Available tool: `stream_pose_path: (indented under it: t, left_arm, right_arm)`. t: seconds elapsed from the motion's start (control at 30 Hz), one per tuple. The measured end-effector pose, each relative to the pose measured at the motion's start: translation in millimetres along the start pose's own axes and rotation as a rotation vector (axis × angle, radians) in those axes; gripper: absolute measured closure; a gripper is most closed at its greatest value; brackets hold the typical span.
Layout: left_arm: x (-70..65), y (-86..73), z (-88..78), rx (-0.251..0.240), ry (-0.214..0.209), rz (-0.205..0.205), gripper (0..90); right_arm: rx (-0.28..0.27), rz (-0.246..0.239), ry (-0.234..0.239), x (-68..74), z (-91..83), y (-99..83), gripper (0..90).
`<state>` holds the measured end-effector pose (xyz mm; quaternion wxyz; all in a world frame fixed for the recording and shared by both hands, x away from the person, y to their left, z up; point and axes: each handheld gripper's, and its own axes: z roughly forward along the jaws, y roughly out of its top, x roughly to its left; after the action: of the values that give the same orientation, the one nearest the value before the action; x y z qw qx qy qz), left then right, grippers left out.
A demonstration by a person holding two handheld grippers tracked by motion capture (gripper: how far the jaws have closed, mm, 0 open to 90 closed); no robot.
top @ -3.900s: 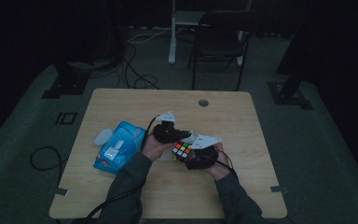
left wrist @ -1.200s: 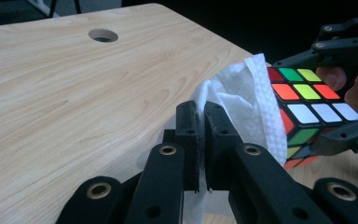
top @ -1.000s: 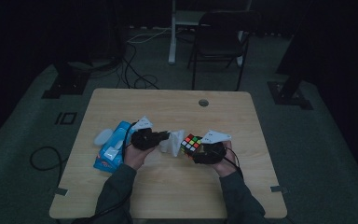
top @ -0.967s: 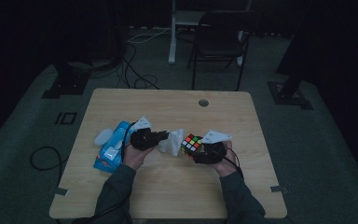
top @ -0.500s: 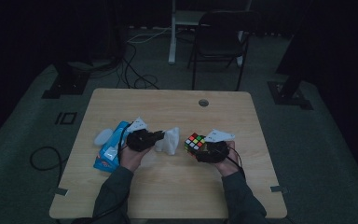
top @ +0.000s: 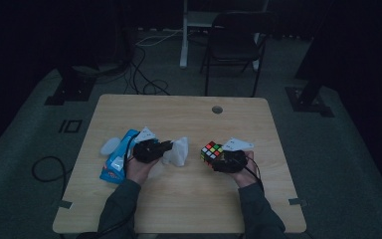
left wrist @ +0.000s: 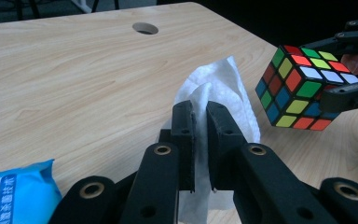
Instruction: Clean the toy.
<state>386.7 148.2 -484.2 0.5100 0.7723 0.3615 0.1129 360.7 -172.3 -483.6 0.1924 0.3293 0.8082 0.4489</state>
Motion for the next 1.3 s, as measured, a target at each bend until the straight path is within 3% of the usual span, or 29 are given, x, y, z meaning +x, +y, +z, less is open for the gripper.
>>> stream_pose_path:
  t: [0.63, 0.83, 1.3]
  left_arm:
    - [2.1, -9.0, 2.2, 0.025, 0.025, -0.004, 81.0]
    - [1.0, -10.0, 4.7, 0.044, 0.036, 0.009, 79.6]
    - [-3.1, -12.6, 10.4, 0.086, 0.071, 0.038, 77.7]
  right_arm:
    - [0.017, 0.041, -0.054, -16.3, 7.6, -20.4, 34.0]
    - [0.038, 0.04, -0.077, -18.1, 12.9, -26.6, 34.0]
    - [0.049, 0.047, -0.081, -20.6, 18.6, -33.5, 34.0]
